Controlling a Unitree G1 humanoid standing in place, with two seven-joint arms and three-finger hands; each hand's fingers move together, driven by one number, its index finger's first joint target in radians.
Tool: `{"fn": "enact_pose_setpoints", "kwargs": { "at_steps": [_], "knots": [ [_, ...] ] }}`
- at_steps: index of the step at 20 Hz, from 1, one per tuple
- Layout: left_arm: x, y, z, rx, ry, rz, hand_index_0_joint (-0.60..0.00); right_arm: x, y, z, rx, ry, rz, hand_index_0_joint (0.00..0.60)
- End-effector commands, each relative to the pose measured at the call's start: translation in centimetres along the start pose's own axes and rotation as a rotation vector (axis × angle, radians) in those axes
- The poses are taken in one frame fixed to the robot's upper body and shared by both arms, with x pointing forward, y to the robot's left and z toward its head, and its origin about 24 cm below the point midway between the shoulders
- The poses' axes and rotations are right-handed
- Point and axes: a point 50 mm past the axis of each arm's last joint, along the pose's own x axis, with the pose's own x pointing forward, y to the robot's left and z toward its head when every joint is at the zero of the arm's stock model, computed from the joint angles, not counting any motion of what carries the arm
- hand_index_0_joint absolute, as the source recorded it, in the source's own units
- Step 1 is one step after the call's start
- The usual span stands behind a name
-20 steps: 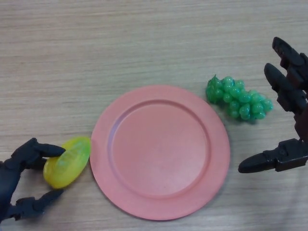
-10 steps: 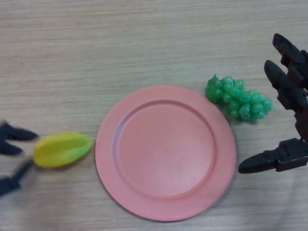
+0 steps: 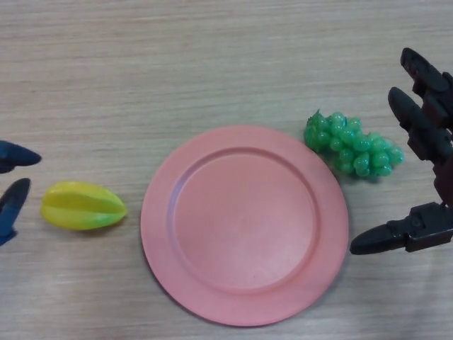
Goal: Pick up the yellow starfruit and place it on the plate
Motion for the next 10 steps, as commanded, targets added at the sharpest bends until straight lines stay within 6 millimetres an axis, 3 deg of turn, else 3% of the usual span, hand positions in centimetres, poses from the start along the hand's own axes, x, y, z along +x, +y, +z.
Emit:
{"fn": "enact_pose_setpoints", "kwargs": {
  "at_steps": [1, 4, 7, 9, 10],
  "knots": [
    [1.5, 2.3, 2.1, 0.041, -0.139, 0.072, -0.600, -0.2, -1.2, 2.9, -0.070, -0.172, -0.048, 0.000],
    [1.6, 2.9, 1.9, -0.054, -0.107, 0.049, -0.600, -0.2, -1.3, 2.8, -0.071, -0.170, -0.050, 0.000],
    [1.7, 3.0, 1.4, -0.010, -0.084, 0.057, -0.200, -0.2, -1.4, 2.8, -0.074, -0.168, -0.048, 0.000],
    [2.0, 3.2, 0.7, 0.096, -0.051, 0.055, 0.000, -0.1, -1.6, 2.7, -0.077, -0.168, -0.049, 0.000],
    [2.1, 3.2, 0.7, 0.111, -0.044, 0.045, 0.000, -0.2, -1.6, 2.8, -0.077, -0.172, -0.050, 0.000]
  ]
}}
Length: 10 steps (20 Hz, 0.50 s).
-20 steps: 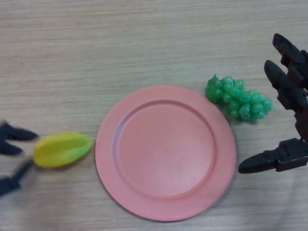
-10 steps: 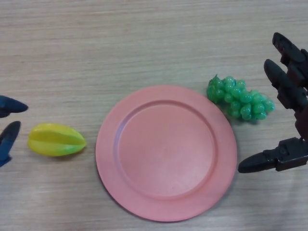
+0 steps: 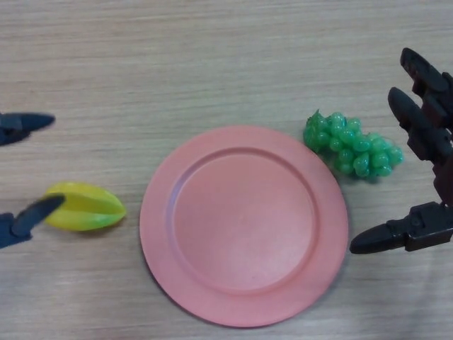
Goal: Pick up the yellow starfruit and place it on the plate
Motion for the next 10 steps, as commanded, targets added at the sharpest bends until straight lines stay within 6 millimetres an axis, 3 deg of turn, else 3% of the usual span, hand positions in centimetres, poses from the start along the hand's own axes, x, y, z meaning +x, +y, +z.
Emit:
{"fn": "enact_pose_setpoints", "kwargs": {
  "at_steps": [1, 10],
  "knots": [
    [0.7, 3.5, 1.3, 0.129, -0.092, 0.121, 0.000, -0.3, -1.6, 2.9, -0.081, -0.181, -0.049, 0.000],
    [2.3, 1.4, 1.0, 0.292, -0.066, -0.103, 0.000, -0.5, -2.1, 2.9, -0.071, -0.193, -0.060, 0.000]
  ]
}}
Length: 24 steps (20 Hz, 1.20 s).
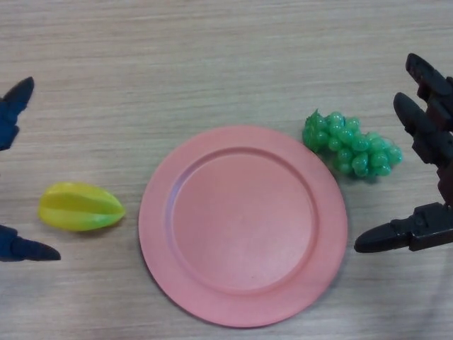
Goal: Pick up the yellow starfruit and place it on the plate
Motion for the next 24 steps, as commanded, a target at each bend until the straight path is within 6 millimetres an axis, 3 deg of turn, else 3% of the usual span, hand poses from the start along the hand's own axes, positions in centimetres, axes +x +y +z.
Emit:
{"fn": "enact_pose_setpoints", "kwargs": {
  "at_steps": [1, 7, 12, 13, 14, 15, 16, 17, 18, 21, 24],
  "knots": [
    [0.6, 2.1, 1.0, 0.091, -0.086, 0.005, 0.000, -0.6, -1.8, 3.6, -0.065, -0.226, -0.056, 0.000],
    [1.3, -0.8, 0.0, 0.200, -0.081, -0.154, 0.000, -1.4, -2.5, 3.6, -0.065, -0.237, -0.088, 0.000],
    [2.1, -1.7, -0.6, 0.247, -0.102, -0.246, 0.000, -1.7, -2.9, 3.9, -0.068, -0.241, -0.106, 0.000],
    [2.2, -2.1, -0.8, 0.257, -0.112, -0.240, -0.052, -1.8, -2.9, 3.9, -0.063, -0.242, -0.107, 0.000],
    [2.2, -2.1, -0.8, 0.257, -0.112, -0.238, -0.150, -1.8, -2.9, 3.9, -0.062, -0.243, -0.108, 0.000],
    [2.3, -2.0, -0.8, 0.238, -0.108, -0.222, -0.300, -1.9, -3.0, 4.0, -0.063, -0.246, -0.113, 0.000],
    [2.4, -2.0, -0.8, 0.226, -0.105, -0.209, -0.400, -1.9, -3.1, 4.0, -0.066, -0.250, -0.116, 0.000],
    [2.6, -2.1, -0.9, 0.203, -0.093, -0.180, -0.542, -2.0, -3.1, 4.1, -0.081, -0.255, -0.122, 0.000],
    [2.7, -2.2, -0.9, 0.189, -0.086, -0.169, -0.600, -2.1, -3.1, 4.2, -0.091, -0.257, -0.125, 0.000],
    [3.2, -2.2, -0.8, 0.161, -0.105, -0.065, -0.600, -2.3, -3.1, 4.3, -0.100, -0.255, -0.126, 0.000],
    [3.0, -1.8, -0.7, 0.177, -0.107, -0.110, -0.600, -2.5, -3.1, 4.6, -0.089, -0.255, -0.130, 0.000]
  ]
}}
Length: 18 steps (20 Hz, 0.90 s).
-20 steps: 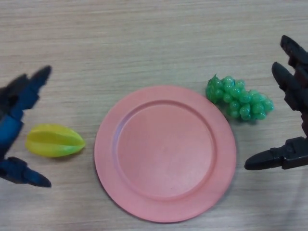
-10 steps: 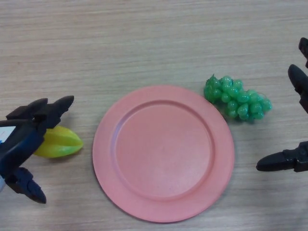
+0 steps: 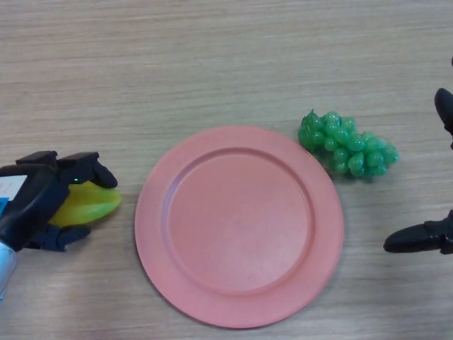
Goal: Pick up the yellow starfruit and place it on the plate
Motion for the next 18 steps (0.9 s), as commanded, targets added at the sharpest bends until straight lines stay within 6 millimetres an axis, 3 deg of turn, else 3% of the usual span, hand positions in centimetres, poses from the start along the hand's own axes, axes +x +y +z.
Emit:
{"fn": "enact_pose_setpoints", "kwargs": {
  "at_steps": [1, 6, 9, 12, 15, 18],
  "knots": [
    [-0.6, 3.9, 0.2, 0.049, -0.045, 0.117, -0.600, -0.5, -1.3, 3.6, -0.063, -0.223, -0.049, 0.000],
    [-0.6, 7.2, 2.1, 0.176, -0.121, 0.290, -0.600, -0.5, -1.2, 3.9, -0.068, -0.231, -0.052, 0.000],
    [-0.1, 8.4, 5.6, 0.255, -0.215, 0.451, -0.600, -0.7, -1.2, 4.2, -0.078, -0.240, -0.052, 0.000],
    [0.7, 7.2, 7.8, 0.241, -0.266, 0.473, -0.600, -0.9, -1.3, 4.3, -0.073, -0.242, -0.057, 0.000],
    [1.5, 4.2, 10.8, 0.068, -0.339, 0.335, -0.600, -1.0, -1.3, 4.5, -0.076, -0.247, -0.053, 0.000],
    [2.2, 2.3, 11.5, 0.051, -0.355, 0.277, -0.600, -1.1, -1.3, 4.6, -0.069, -0.247, -0.052, 0.000]
  ]
}}
